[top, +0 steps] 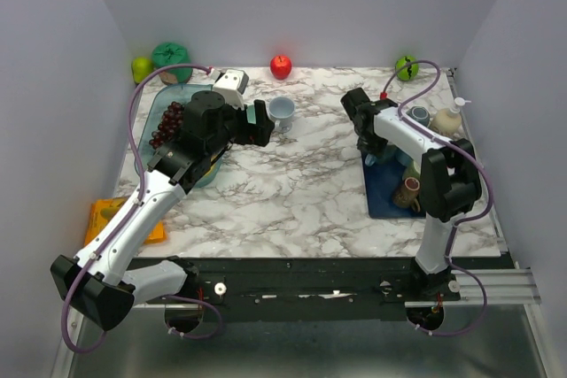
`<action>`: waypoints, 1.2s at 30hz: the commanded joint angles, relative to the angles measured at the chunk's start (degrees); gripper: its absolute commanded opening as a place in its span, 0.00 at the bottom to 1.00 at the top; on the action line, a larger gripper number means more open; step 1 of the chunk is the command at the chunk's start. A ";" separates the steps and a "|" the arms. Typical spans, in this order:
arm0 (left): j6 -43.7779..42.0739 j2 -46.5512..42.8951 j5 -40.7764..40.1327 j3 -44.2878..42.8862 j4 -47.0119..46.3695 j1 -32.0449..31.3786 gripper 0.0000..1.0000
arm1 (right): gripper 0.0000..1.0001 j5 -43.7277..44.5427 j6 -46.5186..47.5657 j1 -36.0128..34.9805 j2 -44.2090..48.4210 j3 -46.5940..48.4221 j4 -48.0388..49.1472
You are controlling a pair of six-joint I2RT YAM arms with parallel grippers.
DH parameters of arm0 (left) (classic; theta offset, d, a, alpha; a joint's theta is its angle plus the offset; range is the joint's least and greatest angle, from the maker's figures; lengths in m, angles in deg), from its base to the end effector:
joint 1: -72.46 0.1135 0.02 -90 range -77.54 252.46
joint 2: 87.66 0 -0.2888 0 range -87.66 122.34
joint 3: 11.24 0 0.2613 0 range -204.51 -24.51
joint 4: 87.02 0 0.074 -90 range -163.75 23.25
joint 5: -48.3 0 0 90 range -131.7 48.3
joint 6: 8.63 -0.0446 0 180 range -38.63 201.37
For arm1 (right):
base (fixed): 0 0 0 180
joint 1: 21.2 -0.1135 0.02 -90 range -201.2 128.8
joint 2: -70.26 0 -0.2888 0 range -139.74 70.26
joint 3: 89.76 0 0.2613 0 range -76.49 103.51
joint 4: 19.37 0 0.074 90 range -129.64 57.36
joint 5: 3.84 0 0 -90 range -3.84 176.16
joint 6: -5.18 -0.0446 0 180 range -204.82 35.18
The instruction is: Turn the mug right side up
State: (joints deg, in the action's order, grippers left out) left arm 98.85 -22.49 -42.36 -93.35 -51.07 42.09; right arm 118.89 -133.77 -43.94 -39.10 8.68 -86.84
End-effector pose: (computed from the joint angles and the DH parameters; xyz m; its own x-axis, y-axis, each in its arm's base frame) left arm 0.2253 -0.1314 0.4131 -0.4171 -0.1037 -0.9029 0.3888 0.8776 -0.2804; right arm 0.3734 0.1304 0.2272 -0.7628 0.3681 -0.5316 0.5336 0.8227 -0.1960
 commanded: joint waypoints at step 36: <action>12.13 -1.53 21.05 1.77 -9.40 0.31 0.99 | 0.01 -32.27 4.30 -0.46 47.83 -11.34 25.61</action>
State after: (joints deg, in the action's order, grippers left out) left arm 106.28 -22.07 -28.46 -92.80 -55.86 42.13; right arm 95.26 -130.53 -44.12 3.61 -2.77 -76.00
